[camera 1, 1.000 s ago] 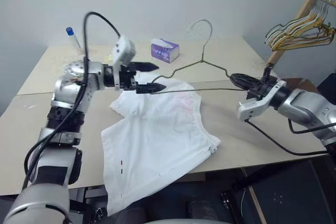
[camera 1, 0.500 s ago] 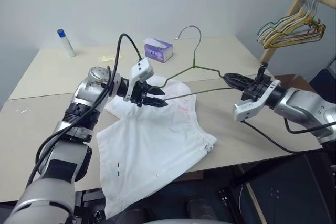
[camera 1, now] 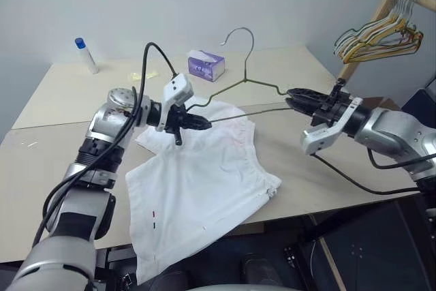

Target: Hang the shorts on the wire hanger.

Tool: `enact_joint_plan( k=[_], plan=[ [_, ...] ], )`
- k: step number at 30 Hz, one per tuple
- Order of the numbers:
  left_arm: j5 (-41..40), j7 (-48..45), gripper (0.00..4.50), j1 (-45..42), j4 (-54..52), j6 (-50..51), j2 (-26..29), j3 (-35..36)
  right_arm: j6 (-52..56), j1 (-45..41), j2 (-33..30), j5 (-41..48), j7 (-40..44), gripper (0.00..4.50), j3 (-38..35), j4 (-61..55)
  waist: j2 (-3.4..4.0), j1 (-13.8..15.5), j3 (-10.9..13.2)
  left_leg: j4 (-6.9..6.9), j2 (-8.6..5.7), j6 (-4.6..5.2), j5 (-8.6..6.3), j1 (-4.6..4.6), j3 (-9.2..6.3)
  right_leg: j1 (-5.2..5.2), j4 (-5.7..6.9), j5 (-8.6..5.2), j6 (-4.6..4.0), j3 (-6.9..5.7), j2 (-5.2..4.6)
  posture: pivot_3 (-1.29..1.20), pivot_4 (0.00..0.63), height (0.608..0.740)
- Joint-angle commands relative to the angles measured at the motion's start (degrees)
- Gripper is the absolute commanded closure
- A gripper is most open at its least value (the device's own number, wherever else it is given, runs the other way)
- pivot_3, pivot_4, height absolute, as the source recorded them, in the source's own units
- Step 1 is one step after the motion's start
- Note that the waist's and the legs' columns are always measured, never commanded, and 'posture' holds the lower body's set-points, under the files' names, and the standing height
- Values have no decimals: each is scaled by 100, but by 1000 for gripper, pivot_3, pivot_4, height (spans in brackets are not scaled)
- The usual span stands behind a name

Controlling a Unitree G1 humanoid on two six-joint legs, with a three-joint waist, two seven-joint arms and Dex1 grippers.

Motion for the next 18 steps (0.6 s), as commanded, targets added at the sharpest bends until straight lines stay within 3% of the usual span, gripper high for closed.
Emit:
enact_joint_plan(
  k=[1, 5, 7, 11, 18],
  plan=[
    [402, 191, 4500, 238, -307, -653, 333, 9, 124, 358, -291, 2198, 1295, 1616, -130, -425, 0, 9, 0, -1, 0, 1, 0, 0, -2, 2, -1, 0, 0, -2, 0, -53, 0, 740],
    [787, 142, 4500, 707, -547, -1679, 645, -93, 2260, 937, -674, 5206, 3423, 262, -299, -1428, 0, 33, 0, 0, 2, 3, -2, 8, -12, 10, 0, 3, 2, 0, -3, -39, 0, 740],
    [804, 117, 4500, 848, -656, -1920, 667, -64, 3255, 967, -700, 5881, 3850, 23, -448, -1715, 0, 81, 0, 8, 6, 4, -2, 14, -14, 24, 0, 8, 3, -3, -4, -32, 0, 740],
    [515, -20, 4500, 1069, -1001, -2104, 549, 116, 4738, 338, -475, 5725, 4731, 23, -10, -1681, 0, 221, 0, 11, 7, 14, -8, 62, -9, 72, -4, 12, 5, -6, -3, -27, 0, 740],
    [399, -120, 4500, 1047, -1140, -1941, 547, 138, 5894, -615, 396, 4643, 5336, 23, 710, -1090, 1, 380, 0, 9, 9, 18, -11, 53, 26, 58, 0, 12, 4, -8, 7, -9, 0, 740]
  ],
)
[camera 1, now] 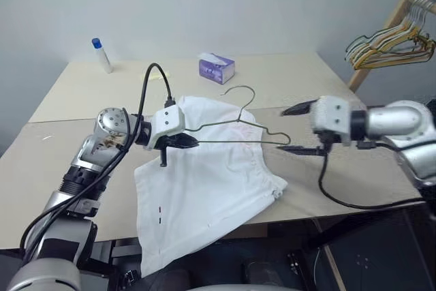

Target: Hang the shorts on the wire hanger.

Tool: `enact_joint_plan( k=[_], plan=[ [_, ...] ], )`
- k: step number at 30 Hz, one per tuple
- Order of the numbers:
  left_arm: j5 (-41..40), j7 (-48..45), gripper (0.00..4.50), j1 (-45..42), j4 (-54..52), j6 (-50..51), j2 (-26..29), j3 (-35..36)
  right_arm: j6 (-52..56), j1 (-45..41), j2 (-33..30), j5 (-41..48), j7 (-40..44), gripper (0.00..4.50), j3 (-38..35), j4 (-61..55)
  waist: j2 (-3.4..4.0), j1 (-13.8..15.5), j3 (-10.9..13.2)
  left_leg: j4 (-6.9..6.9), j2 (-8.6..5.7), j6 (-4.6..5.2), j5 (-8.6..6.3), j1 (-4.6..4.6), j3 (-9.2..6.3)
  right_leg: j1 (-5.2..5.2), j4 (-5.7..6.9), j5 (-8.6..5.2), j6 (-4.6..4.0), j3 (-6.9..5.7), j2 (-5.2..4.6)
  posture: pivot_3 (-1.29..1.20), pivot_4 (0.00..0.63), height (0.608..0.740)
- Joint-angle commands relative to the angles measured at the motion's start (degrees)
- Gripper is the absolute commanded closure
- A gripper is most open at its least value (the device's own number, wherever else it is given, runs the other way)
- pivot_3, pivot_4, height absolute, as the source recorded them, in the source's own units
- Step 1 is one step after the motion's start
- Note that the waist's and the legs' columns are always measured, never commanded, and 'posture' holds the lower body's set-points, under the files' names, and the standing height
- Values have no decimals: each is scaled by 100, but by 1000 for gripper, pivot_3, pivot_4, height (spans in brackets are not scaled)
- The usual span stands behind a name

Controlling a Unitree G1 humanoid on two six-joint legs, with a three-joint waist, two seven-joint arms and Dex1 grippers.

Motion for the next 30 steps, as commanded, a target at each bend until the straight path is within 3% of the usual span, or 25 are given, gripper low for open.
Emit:
enact_joint_plan(
  k=[1, 4, 15, 19, 23, 30],
  plan=[
    [-172, -85, 4500, -120, -160, 88, 37, 189, 392, -335, 203, -442, 270, 23, 104, 231, 1, 42, -1, 2, -1, 0, 0, -13, 0, -13, 0, 0, 0, 0, -1, -9, 0, 740],
    [-173, -99, 4500, -164, -155, 116, -3, 188, 480, -487, 476, -751, 361, 593, 169, 449, 1, 111, -1, 21, -1, -3, 2, -74, 0, -72, 11, 1, 0, 0, -1, -1, 0, 740],
    [-285, -211, 4500, -98, -262, 67, 8, 238, 357, -364, 784, -1262, 645, 4367, 45, 622, 2, 244, -1, 52, -1, 2, -1, -88, 0, -73, 23, 2, 2, -9, 0, -2, 0, 740],
    [-335, -388, 4500, -94, -174, -137, 37, 255, 378, -242, 742, -1193, 732, 4467, -105, 435, 2, 247, -1, 59, -2, 3, -1, -88, -1, -71, 25, 2, 2, -10, 0, -7, 0, 740],
    [-487, -647, 3466, -212, 219, -427, 25, 400, 478, -1, 581, -998, 957, 4500, -348, 141, 2, 249, -1, 59, -2, 6, -4, -90, -1, -71, 23, 2, 2, -10, 0, -13, 0, 740],
    [-491, 129, 1341, -418, 999, -761, -137, 977, 1494, 1330, 209, -352, 670, 4500, -1404, -564, 1, 303, -1, 63, -2, 9, -5, -91, -6, -63, 19, 2, 3, -19, -2, -6, 0, 740]
  ],
)
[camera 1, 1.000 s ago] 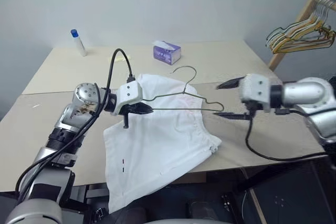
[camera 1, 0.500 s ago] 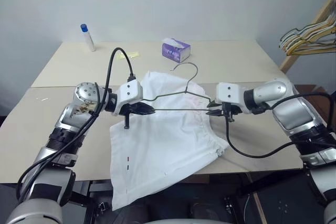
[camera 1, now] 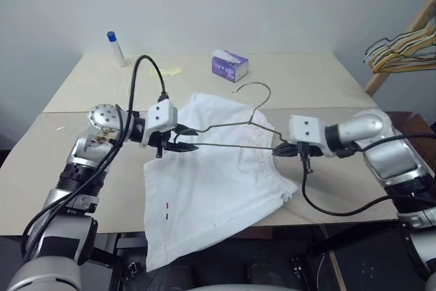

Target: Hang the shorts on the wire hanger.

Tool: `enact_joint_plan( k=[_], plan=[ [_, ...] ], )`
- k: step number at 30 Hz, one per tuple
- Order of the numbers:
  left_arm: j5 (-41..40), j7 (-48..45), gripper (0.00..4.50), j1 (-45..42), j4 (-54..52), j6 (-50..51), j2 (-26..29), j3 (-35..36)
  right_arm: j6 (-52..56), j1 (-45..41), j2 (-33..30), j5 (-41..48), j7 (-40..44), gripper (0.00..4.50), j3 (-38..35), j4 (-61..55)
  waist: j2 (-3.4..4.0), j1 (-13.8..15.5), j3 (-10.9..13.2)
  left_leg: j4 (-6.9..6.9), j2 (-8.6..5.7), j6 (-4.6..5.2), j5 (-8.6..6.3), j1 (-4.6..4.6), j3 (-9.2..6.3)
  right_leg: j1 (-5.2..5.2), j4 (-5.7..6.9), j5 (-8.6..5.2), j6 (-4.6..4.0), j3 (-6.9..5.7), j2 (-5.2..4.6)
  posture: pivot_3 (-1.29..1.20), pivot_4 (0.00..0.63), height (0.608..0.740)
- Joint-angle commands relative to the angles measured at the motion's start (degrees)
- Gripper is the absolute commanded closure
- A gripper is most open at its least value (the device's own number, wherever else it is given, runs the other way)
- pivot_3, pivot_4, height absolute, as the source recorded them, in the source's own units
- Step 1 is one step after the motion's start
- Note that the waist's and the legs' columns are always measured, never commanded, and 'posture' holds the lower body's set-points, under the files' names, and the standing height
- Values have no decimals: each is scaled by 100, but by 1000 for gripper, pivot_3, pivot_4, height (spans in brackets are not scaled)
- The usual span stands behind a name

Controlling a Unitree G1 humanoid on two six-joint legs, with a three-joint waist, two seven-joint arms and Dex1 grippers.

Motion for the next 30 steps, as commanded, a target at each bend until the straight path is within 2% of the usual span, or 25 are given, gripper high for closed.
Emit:
enact_joint_plan(
  k=[1, 4, 9, 12, 15, 19, 24, 30],
  plan=[
    [-205, 435, 1022, -111, 50, -23, 3, 536, 805, 810, -218, 518, -298, 4500, -900, -511, -1, 13, -1, 0, 0, 1, -1, -4, -2, 0, -2, 0, 0, -3, 0, -6, 0, 740],
    [-352, 736, 64, 219, -281, 179, 6, 809, 1632, 1862, -246, 937, -671, 4500, -1787, -706, -2, 47, -1, 0, 0, 5, -3, -12, -7, 0, -11, 1, 1, -7, -1, 2, 1, 740],
    [-622, 611, 26, 1237, -1484, -141, -37, 891, 3450, 3279, 103, 2026, -1135, 4500, -3437, -1016, -1, 54, -2, -1, -1, 5, -3, 8, 2, 9, -5, 4, 5, 6, -2, 6, 17, 740],
    [-896, 506, 26, 1527, -1958, 85, -51, 879, 4233, 3434, 175, 2378, -1404, 4500, -3838, -867, -1, 46, -1, -2, 1, 4, -4, 18, 1, 18, -6, 6, 2, 7, -2, 4, 22, 740],
    [-1282, 443, 26, 1616, -2284, 688, -11, 895, 4643, 3458, -29, 2385, -1464, 4500, -3700, -479, 2, 16, 2, -4, 1, 5, -4, 43, 0, 50, -16, 16, 1, 9, 2, -5, 26, 740],
    [-1544, 312, 26, 1561, -2420, 1219, 107, 864, 4874, 3248, -352, 2426, -1293, 4500, -3132, -239, 8, -38, 5, -10, 0, 7, -6, 71, -4, 82, -26, 14, 3, 10, 4, -11, 28, 740],
    [-1508, 128, 26, 1585, -2502, 1185, 213, 783, 4970, 2760, -499, 2495, -1144, 4500, -2507, -37, 8, -104, 6, -13, 0, 8, -7, 70, -5, 80, -29, 14, 4, 15, 6, 2, 23, 740],
    [-1510, 135, 26, 1659, -2583, 1166, 259, 839, 4881, 2233, -597, 2513, -912, 4500, -1990, 187, 9, -29, 5, -13, -1, 11, -8, 60, -7, 76, -40, 14, 5, 11, 6, 18, 14, 740]
  ],
)
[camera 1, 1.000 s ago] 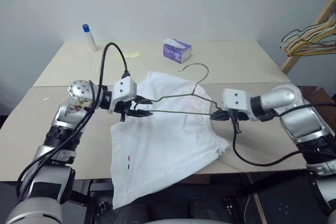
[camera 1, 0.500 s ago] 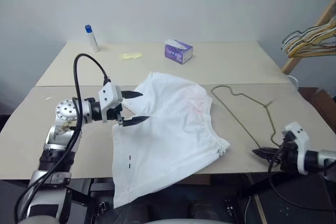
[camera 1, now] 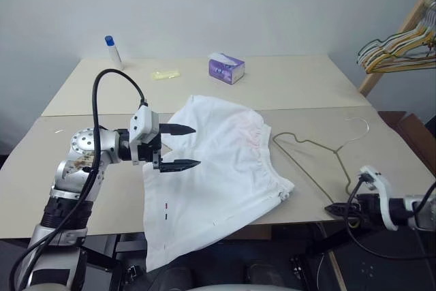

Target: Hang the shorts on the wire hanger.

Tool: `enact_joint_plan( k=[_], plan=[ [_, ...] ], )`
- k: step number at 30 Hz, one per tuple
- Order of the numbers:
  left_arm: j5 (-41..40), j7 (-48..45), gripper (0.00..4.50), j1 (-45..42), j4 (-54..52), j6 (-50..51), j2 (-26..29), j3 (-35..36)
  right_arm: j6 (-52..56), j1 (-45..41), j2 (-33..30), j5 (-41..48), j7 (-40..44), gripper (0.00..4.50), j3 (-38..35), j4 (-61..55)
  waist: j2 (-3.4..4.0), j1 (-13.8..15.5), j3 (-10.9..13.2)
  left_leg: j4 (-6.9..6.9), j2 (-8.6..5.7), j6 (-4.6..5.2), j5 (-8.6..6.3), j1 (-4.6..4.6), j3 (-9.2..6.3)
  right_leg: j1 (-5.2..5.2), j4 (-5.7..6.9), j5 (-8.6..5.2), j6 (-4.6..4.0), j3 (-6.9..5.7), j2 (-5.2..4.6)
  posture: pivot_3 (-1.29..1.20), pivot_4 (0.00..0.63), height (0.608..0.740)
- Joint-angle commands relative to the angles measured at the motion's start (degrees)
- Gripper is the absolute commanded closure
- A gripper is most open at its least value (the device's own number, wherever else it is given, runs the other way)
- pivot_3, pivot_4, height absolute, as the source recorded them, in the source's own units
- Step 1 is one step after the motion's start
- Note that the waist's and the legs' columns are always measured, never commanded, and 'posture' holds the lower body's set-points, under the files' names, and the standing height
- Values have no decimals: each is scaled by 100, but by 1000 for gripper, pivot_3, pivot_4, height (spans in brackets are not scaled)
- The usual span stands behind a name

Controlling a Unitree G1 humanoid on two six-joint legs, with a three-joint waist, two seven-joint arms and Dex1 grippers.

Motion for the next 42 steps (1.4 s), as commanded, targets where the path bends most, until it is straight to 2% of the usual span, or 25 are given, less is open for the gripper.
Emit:
enact_joint_plan(
  k=[1, 9, 19, 23, 28, 31, 36, 38, 42],
  plan=[
    [-74, -7, 26, 11, -230, -73, 90, 95, -96, -233, -146, 72, 215, 4500, 187, 34, 1, 18, 0, 0, 0, 1, -1, -2, -1, 0, -3, 0, 0, -2, 1, 20, 10, 740],
    [-61, 24, 26, 51, -279, -87, 134, 106, -408, -789, -231, -201, 466, 4500, 916, 458, 1, 34, 0, 1, -1, 5, -3, -24, -5, 1, -45, 10, 15, -7, -2, 28, 21, 740],
    [-98, 264, 26, 134, -480, -45, 155, 200, -1023, -2459, 338, -1067, 948, 4500, 2313, 1998, 6, 48, 4, 0, -1, 5, -3, -22, -5, 0, -45, 12, 15, -4, 2, 90, 23, 740],
    [-104, 343, 26, 285, -622, -51, 212, 265, -1198, -2974, 563, -1333, 1082, 4500, 2489, 2683, 8, 135, 5, 0, -1, 6, -3, -24, -2, -3, -47, 13, 16, -3, 2, 106, 21, 740],
    [-114, 442, 26, 361, -726, -44, 235, 330, -1327, -3240, 706, -1375, 954, 4500, 2178, 2889, 9, 206, 6, 0, -1, 6, -3, -24, -4, -3, -42, 14, 15, -7, 1, 103, 17, 740],
    [-82, 420, 26, 328, -663, -103, 243, 330, -1373, -3077, 579, -1325, 752, 4500, 1869, 2388, 10, 254, 7, 0, -1, 5, -3, -34, -4, -11, -45, 13, 15, -8, 0, 103, 17, 740],
    [-7, 244, 26, -69, -269, -259, 278, 289, -1659, -2913, 466, -1421, 228, 4500, 1549, 650, 15, 279, 3, 4, -1, 5, -3, -61, -1, -46, -33, 14, 15, -7, 1, 31, 0, 740],
    [130, 112, 26, -533, 189, -532, 314, 266, -1921, -2958, 463, -1738, -137, 4500, 1697, -266, 16, 249, 3, 9, -1, -1, 1, -87, 0, -74, -19, 15, 14, -5, 3, 5, 0, 740],
    [464, -3, 26, -1553, 1298, -1108, 229, 183, -2069, -2991, 531, -2062, -454, 4500, 2010, -1347, 16, 166, 3, 12, -2, -5, 3, -104, -1, -87, -15, 15, 14, -10, 3, -24, 0, 740]
  ],
)
